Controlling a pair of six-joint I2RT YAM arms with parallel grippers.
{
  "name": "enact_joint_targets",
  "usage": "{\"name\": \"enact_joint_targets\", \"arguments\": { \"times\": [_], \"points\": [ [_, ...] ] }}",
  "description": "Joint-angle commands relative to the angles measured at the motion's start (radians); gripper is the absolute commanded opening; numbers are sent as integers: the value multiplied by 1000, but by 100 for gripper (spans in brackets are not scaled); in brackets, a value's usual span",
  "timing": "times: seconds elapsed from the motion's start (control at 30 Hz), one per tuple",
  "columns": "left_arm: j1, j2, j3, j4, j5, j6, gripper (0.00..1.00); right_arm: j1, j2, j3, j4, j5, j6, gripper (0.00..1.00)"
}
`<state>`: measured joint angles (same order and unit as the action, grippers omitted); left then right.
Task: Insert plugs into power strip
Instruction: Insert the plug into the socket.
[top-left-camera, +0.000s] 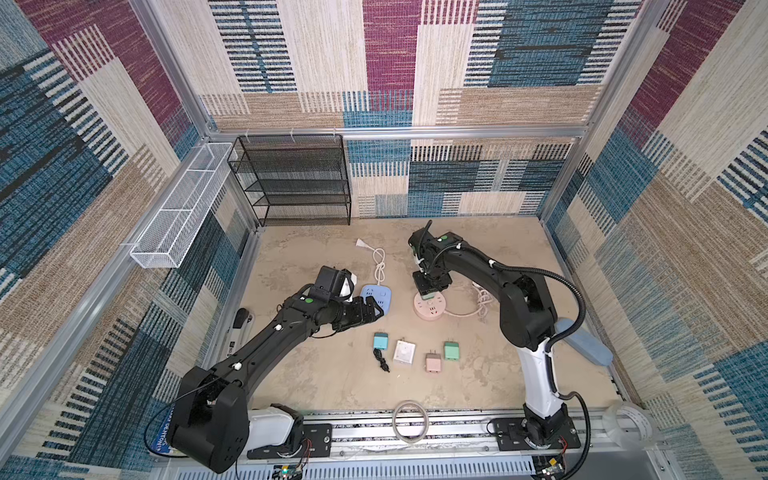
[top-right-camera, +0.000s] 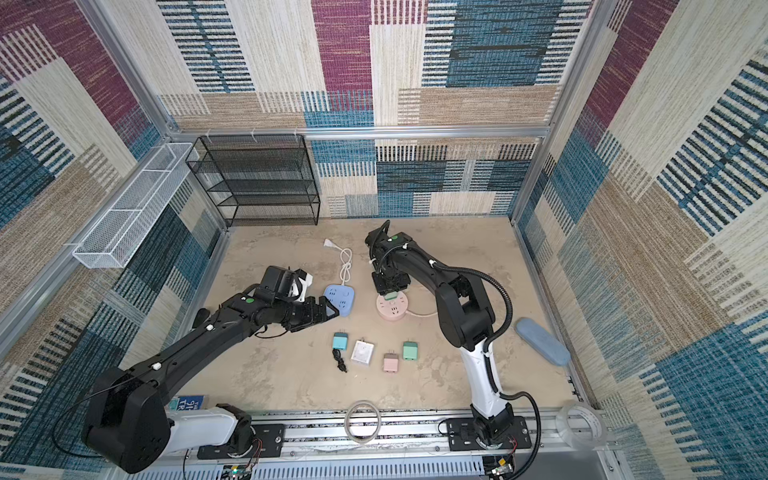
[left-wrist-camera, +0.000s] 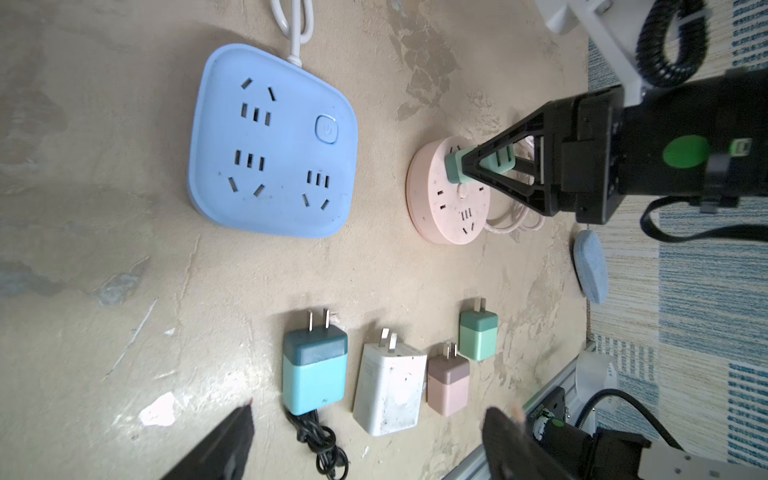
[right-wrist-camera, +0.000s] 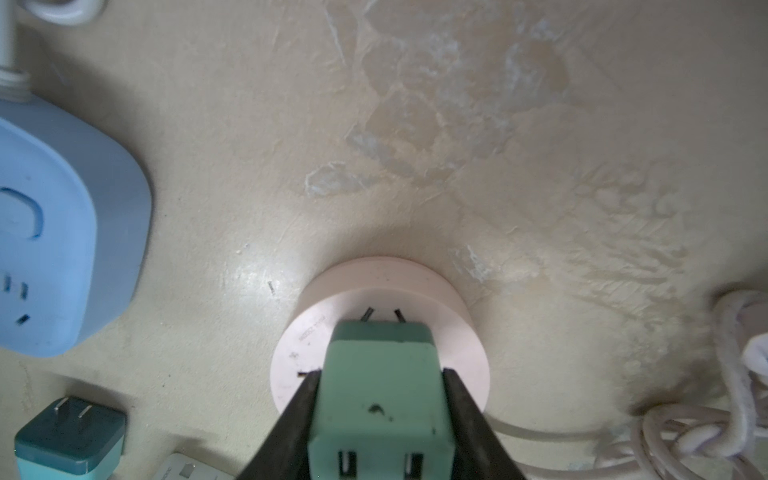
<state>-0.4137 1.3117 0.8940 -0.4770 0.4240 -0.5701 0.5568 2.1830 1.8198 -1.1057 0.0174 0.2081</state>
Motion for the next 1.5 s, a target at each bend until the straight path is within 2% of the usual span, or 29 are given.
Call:
{"name": "enact_joint_targets", "arguments": {
  "times": [0.0,0.13,0.27,0.4,0.63,0.67,0.77,0.83,0.9,1.1,1.27,1.47],
  "points": [
    [0,3,7,14,-1,17,91,-3,96,-27,22,-44,-4,0],
    [0,10,2,18,-1,13,92,-23,76,-59,68,-11,45,0],
    [0,9,0,20,2,9,92,-71,-9,-107,138,58,142,0],
    [-1,6,-1,19,-5,10,92,-111,-78,-133,199,61,216,0],
    [-3,-13,-9,21,-8,6,93,-115,-40,-54,167,49,235,0],
    [-4,-17,-10,18,-10,6,93,-115,-38,-48,165,42,234,7],
    [-3,-29,-13,11,-17,6,95,-115,-57,-47,174,16,231,40],
    [-2,-34,-13,7,-18,10,97,-115,-91,-58,197,19,237,57],
    [-3,-35,-9,3,-19,12,97,-115,-104,-47,192,14,234,64],
    [-3,-38,-3,-3,-20,17,99,-115,-99,-9,146,22,212,65],
    [-4,-47,8,-21,-45,18,99,-115,-157,-20,142,47,195,63],
    [-4,-70,1,-6,-29,30,100,-113,-314,-167,216,78,178,60]
  ]
}}
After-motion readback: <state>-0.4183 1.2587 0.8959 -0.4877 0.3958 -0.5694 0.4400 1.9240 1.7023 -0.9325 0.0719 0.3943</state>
